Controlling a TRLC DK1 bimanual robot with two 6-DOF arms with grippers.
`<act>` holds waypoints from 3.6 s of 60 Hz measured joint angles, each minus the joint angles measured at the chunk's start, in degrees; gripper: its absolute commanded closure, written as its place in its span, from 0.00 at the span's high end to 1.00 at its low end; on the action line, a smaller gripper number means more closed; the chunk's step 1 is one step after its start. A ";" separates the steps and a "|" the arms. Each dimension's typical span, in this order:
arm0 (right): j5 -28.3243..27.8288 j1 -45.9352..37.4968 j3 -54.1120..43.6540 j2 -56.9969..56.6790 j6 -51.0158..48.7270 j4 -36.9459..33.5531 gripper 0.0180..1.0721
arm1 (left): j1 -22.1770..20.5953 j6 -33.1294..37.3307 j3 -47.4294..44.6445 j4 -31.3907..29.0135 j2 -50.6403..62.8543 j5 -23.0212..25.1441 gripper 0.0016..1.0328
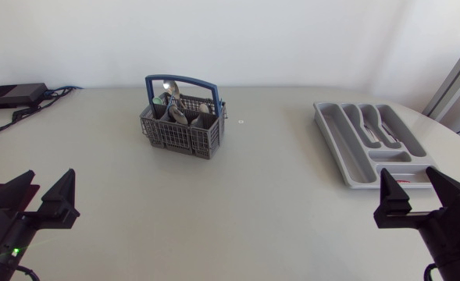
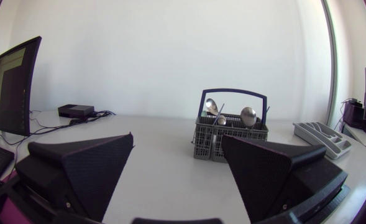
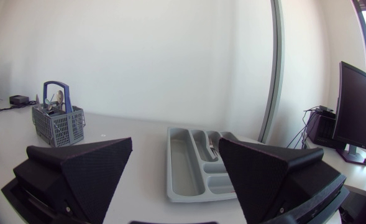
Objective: Sort the cutlery from the basket into the organizer compartments.
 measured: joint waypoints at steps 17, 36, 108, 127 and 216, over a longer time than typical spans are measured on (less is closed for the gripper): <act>0.20 0.00 0.00 0.00 0.00 0.04 0.95 | -0.02 0.00 0.00 0.00 0.00 0.00 0.95; 0.92 3.91 1.49 7.74 0.20 5.77 0.95 | 0.55 0.00 0.79 0.22 0.76 0.00 0.95; 8.22 32.59 53.62 89.72 3.78 2.34 0.95 | -0.15 13.14 40.37 -4.09 73.77 4.33 0.93; 6.60 34.49 66.12 99.19 -4.09 -4.52 0.80 | 3.06 18.05 42.73 -2.29 80.17 14.51 0.93; -7.56 30.71 93.74 120.85 -8.68 1.09 0.05 | 3.80 18.05 40.89 9.05 86.33 18.71 0.93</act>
